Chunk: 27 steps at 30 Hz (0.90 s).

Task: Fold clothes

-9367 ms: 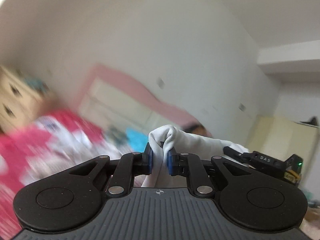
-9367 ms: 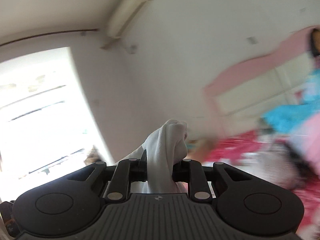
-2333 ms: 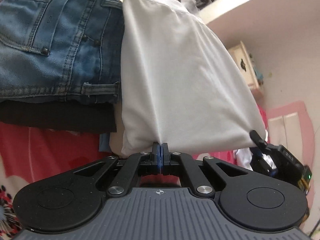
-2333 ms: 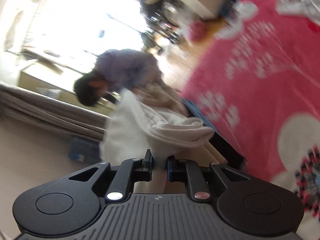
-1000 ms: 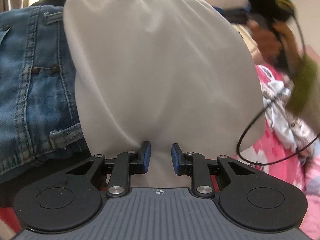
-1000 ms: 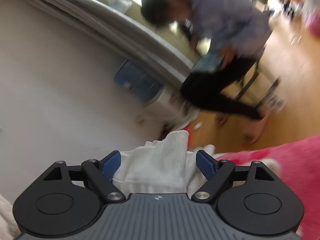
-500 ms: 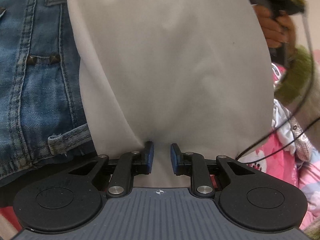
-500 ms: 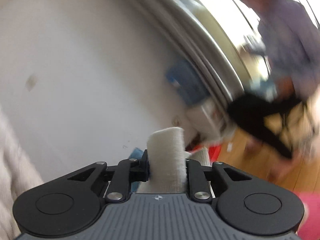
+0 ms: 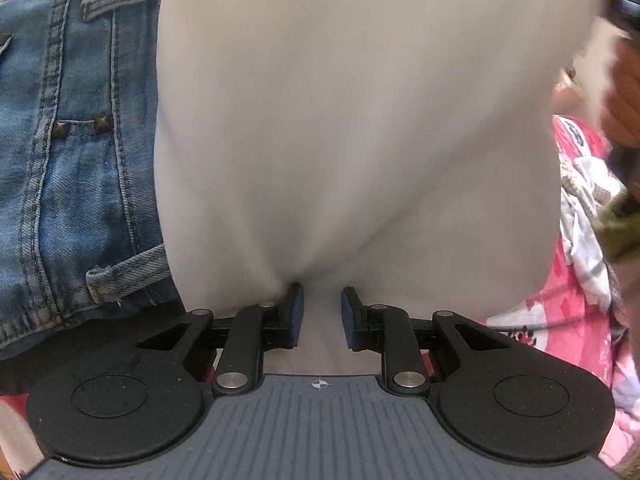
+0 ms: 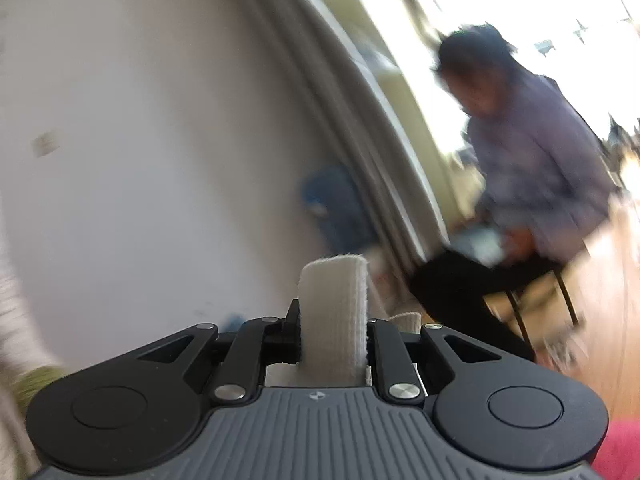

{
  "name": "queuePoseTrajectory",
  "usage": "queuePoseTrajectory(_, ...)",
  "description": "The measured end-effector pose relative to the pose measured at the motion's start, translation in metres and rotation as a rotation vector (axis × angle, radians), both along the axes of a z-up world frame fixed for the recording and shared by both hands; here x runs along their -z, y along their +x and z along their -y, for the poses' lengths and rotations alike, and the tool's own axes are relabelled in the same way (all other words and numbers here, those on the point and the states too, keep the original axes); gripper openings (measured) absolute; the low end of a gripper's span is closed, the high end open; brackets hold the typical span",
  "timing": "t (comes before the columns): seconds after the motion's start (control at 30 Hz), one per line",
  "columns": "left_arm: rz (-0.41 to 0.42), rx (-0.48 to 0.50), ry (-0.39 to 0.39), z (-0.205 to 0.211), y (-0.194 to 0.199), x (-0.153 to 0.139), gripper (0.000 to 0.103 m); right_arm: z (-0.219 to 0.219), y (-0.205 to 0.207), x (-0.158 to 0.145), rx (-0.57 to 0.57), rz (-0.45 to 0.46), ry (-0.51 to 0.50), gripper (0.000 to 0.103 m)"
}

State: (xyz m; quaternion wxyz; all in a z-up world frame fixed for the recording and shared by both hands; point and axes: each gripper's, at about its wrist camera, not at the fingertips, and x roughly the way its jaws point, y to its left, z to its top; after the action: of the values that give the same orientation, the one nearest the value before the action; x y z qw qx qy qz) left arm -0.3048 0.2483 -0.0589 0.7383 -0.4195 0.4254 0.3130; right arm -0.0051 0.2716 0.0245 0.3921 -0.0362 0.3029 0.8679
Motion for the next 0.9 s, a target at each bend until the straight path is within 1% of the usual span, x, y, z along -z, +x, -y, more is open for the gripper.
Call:
queuePoseTrajectory(0.03, -0.004, -0.002, 0.001, -0.001, 0.001, 0.0, 0.022, -0.016, 0.008, 0.016, 0.027, -0.027, -0.075, 0.019)
queuePoseTrajectory(0.07, -0.004, -0.006, 0.001, -0.002, 0.002, 0.001, 0.022, -0.03, 0.017, 0.034, 0.061, -0.088, -0.172, 0.021)
queuePoseTrajectory(0.1, -0.003, -0.01, 0.002, -0.003, 0.002, 0.001, 0.022, -0.039, 0.027, 0.049, 0.084, -0.157, -0.259, 0.027)
queuePoseTrajectory(0.13, 0.001, -0.012, 0.005, -0.004, 0.002, 0.001, 0.022, -0.043, 0.036, 0.061, 0.123, -0.215, -0.313, 0.038)
queuePoseTrajectory(0.17, 0.005, -0.014, 0.009, -0.005, 0.002, 0.0, 0.022, -0.044, 0.046, 0.065, 0.181, -0.26, -0.334, 0.045)
queuePoseTrajectory(0.2, 0.007, -0.014, 0.011, -0.005, 0.001, 0.001, 0.022, -0.041, 0.059, 0.067, 0.247, -0.319, -0.341, 0.05)
queuePoseTrajectory(0.27, 0.016, -0.016, 0.015, -0.007, 0.0, 0.003, 0.022, -0.025, 0.089, 0.069, 0.356, -0.475, -0.329, 0.05)
queuePoseTrajectory(0.3, 0.021, -0.017, 0.019, -0.007, -0.001, 0.003, 0.022, -0.01, 0.101, 0.063, 0.394, -0.507, -0.306, 0.05)
queuePoseTrajectory(0.37, 0.031, -0.015, 0.026, -0.009, -0.002, 0.004, 0.022, 0.025, 0.124, 0.043, 0.455, -0.515, -0.242, 0.05)
queuePoseTrajectory(0.43, 0.047, -0.017, 0.021, -0.013, -0.004, 0.004, 0.023, 0.069, 0.129, 0.017, 0.467, -0.451, -0.17, 0.049)
queuePoseTrajectory(0.5, 0.061, -0.018, 0.014, -0.017, -0.005, 0.005, 0.023, 0.113, 0.117, -0.011, 0.454, -0.329, -0.135, 0.048)
queuePoseTrajectory(0.53, 0.07, -0.018, 0.01, -0.02, -0.007, 0.005, 0.023, 0.136, 0.107, -0.024, 0.445, -0.256, -0.125, 0.045)
queuePoseTrajectory(0.57, 0.079, -0.018, 0.007, -0.022, -0.008, 0.005, 0.023, 0.157, 0.093, -0.036, 0.428, -0.18, -0.118, 0.043)
queuePoseTrajectory(0.6, 0.089, -0.016, 0.008, -0.023, -0.009, 0.006, 0.023, 0.174, 0.072, -0.045, 0.404, -0.098, -0.113, 0.04)
queuePoseTrajectory(0.7, 0.112, -0.005, 0.022, -0.025, -0.012, 0.007, 0.024, 0.191, 0.003, -0.062, 0.364, 0.155, -0.093, 0.033)
queuePoseTrajectory(0.73, 0.113, -0.002, 0.027, -0.025, -0.013, 0.005, 0.024, 0.19, -0.018, -0.062, 0.353, 0.21, -0.084, 0.032)
queuePoseTrajectory(0.77, 0.11, -0.002, 0.03, -0.025, -0.012, 0.003, 0.025, 0.178, -0.039, -0.055, 0.347, 0.24, -0.086, 0.032)
queuePoseTrajectory(0.8, 0.108, 0.0, 0.035, -0.025, -0.013, 0.0, 0.027, 0.167, -0.053, -0.043, 0.359, 0.263, -0.105, 0.029)
queuePoseTrajectory(0.83, 0.106, 0.006, 0.043, -0.024, -0.02, -0.005, 0.031, 0.16, -0.06, -0.027, 0.397, 0.303, -0.147, 0.028)
queuePoseTrajectory(0.87, 0.098, 0.016, 0.059, -0.026, -0.025, -0.007, 0.033, 0.152, -0.063, -0.006, 0.471, 0.371, -0.226, 0.027)
queuePoseTrajectory(0.9, 0.091, 0.025, 0.076, -0.028, -0.029, -0.009, 0.033, 0.146, -0.062, 0.012, 0.543, 0.426, -0.303, 0.023)
